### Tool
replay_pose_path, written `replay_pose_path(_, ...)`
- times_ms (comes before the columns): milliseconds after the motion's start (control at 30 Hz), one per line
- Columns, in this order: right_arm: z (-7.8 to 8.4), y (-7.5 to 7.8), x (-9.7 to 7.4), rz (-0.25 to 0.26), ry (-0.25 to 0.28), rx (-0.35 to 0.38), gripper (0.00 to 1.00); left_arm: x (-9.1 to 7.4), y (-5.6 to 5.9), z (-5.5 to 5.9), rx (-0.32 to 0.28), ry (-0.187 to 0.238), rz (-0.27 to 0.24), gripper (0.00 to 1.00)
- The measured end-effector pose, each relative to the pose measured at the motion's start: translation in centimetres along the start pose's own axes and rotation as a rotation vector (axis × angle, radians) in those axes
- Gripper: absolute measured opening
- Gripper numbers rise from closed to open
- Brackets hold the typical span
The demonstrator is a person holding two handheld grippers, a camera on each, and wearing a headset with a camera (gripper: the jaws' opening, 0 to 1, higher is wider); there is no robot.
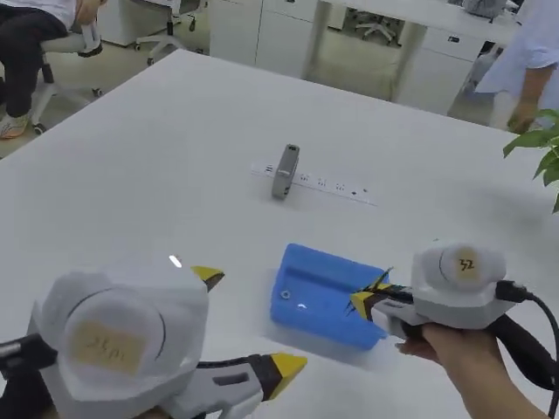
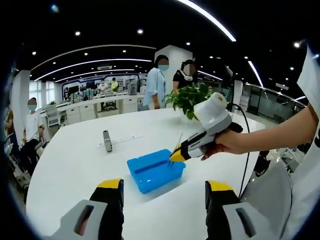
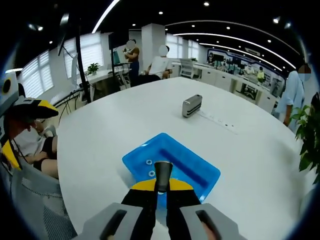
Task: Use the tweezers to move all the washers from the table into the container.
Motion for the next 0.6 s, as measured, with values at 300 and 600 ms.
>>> replay_pose_path(300,0.9,-3.7,-2.9,0.016,-0.013,-0.137,0.02,2.1,4.0,-2.9,0.047,0.013,0.162,0.34)
replay_pose_path(600,1.8,-7.0,-4.2,0.034,-0.001,-0.139,0.02,4.1,6.9,-2.4,0.141,-0.031,0.226,0.17)
Point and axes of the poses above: the centre of the closed fingertips' face, and the gripper's own axes: x roughly forward along the fingers, y roughly to its right, z roughly out of its underside, the point moved 4 cm from there along -x, roughly backward along the fingers, and after that the axes turned 8 degrees about -x, right-handed, at the moved point
